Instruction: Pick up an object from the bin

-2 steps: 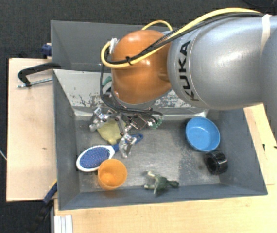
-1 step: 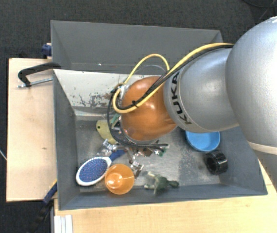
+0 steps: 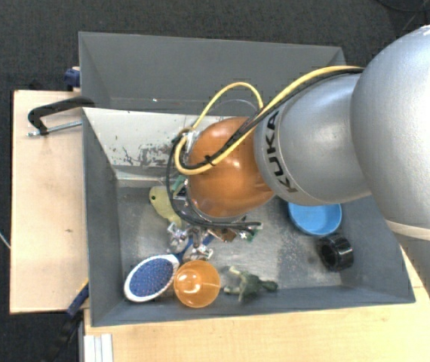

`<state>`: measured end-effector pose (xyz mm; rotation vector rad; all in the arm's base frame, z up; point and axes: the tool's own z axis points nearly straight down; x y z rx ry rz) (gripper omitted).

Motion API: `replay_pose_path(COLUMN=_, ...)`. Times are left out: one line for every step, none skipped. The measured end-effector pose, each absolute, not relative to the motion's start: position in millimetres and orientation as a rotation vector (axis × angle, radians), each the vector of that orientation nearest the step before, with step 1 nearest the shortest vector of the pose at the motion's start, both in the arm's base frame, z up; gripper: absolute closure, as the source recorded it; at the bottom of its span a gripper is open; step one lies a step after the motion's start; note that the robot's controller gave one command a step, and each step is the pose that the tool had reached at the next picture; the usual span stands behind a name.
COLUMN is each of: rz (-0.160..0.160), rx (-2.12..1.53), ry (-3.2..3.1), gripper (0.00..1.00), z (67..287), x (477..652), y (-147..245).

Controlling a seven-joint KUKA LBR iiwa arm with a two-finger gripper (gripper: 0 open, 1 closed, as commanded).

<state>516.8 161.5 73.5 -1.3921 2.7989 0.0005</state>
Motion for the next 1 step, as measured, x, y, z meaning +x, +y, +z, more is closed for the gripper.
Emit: replay_pose_path(rz=-0.002, rx=-1.461, ry=2.767, gripper=1.0, z=220.3, x=497.9, y=150.2)
